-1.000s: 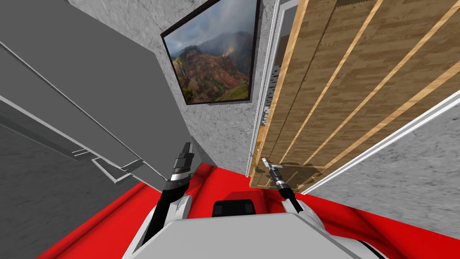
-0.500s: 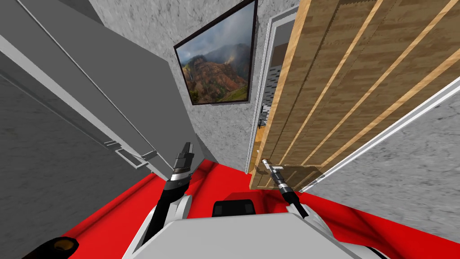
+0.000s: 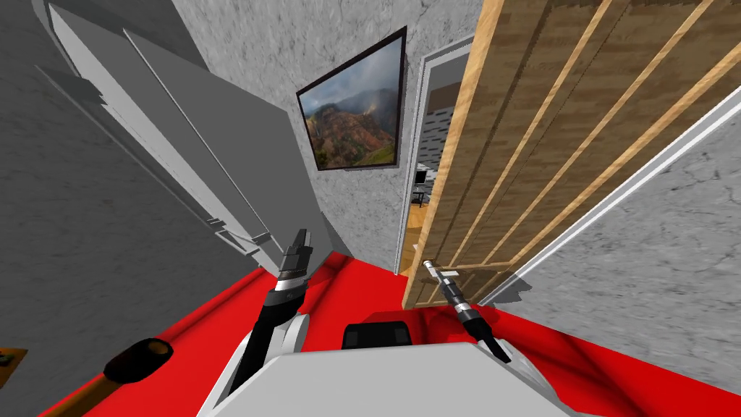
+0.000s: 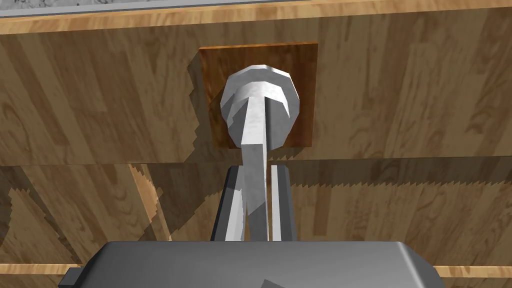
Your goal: Pull the door open
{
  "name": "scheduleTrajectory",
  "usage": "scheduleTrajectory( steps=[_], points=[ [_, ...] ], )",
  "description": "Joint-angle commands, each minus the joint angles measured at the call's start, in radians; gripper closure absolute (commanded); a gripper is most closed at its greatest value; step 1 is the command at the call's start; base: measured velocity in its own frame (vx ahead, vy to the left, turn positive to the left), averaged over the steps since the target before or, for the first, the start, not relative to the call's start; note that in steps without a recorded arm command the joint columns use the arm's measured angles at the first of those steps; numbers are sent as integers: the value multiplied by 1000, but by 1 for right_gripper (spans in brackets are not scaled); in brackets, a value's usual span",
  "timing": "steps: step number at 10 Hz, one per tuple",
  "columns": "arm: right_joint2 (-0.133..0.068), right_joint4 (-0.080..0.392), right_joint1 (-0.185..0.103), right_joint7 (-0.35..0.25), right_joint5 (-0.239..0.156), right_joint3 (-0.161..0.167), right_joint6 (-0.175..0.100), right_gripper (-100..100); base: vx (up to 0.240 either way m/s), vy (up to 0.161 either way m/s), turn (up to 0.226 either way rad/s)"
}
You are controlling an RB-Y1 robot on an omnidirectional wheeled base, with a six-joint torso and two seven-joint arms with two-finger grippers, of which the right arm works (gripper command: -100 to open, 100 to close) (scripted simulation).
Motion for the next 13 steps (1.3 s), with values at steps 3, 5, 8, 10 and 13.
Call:
scheduleTrajectory(
  steps=[3,5,8,10,13],
  points=[
    [-26,20,42,-23,13,-3,-76,100,-185,-89,214],
    [-33,26,54,-30,18,-3,-100,100,-140,-59,86],
    [-48,38,78,-42,25,-5,-142,100,-143,-54,120],
    [-55,44,90,-49,29,-5,-164,100,-130,-39,98],
    [-53,39,100,-52,36,-3,-170,100,-106,-43,93]
  ],
)
